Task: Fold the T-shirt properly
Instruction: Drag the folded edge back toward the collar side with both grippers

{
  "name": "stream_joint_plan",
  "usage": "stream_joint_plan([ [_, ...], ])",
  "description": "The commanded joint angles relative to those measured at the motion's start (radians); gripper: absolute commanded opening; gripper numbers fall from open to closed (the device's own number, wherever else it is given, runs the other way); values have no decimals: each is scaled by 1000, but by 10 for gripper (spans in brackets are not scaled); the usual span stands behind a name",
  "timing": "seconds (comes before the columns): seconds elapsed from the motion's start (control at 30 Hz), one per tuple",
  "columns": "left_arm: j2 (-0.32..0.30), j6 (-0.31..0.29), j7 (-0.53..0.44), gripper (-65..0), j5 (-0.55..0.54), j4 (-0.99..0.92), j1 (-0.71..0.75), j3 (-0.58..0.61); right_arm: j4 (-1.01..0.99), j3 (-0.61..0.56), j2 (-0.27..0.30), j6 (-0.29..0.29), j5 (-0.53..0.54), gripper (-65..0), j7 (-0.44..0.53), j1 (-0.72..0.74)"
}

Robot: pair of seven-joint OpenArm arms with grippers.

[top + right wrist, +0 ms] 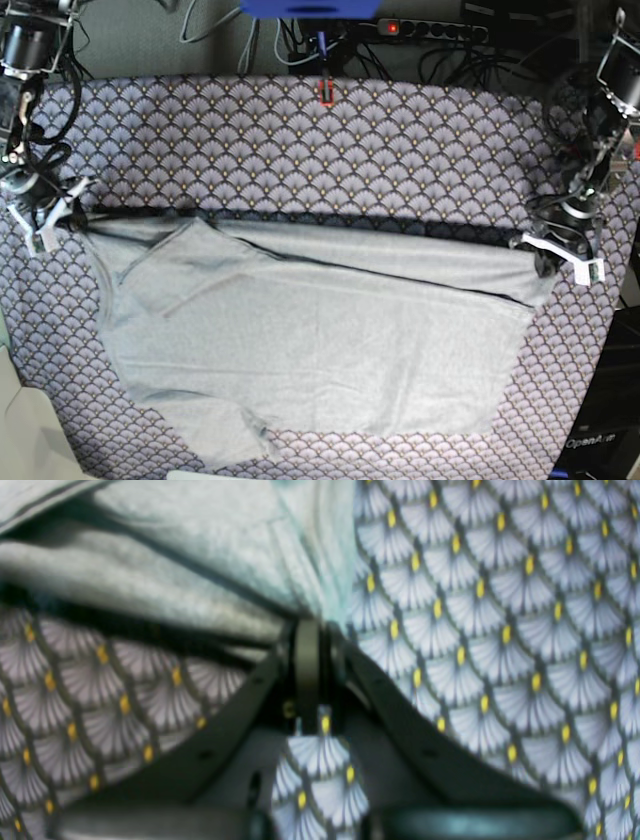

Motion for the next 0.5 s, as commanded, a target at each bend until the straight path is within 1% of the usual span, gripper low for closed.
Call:
stream_joint_plan([
  [0.0,-43,22,-33,-650,4,16,-10,-12,31,15,31,-16,-2,-650,9,-10],
  [0.1,-49,22,-33,-650,4,34,10,-12,86,15,26,-16,-2,-650,16,-79],
  [0.2,-68,22,-34,-650,2,34,36,-12,134,15,10,-16,0,-650,16,-118],
  [0.4,-74,21,-42,-650,2,36,104,-12,205,17,8,-16,1,-650,17,-204],
  [0.47,-85,19,-42,-650,7,36,131,-13,221,27,8,-16,3,-650,19,-234],
])
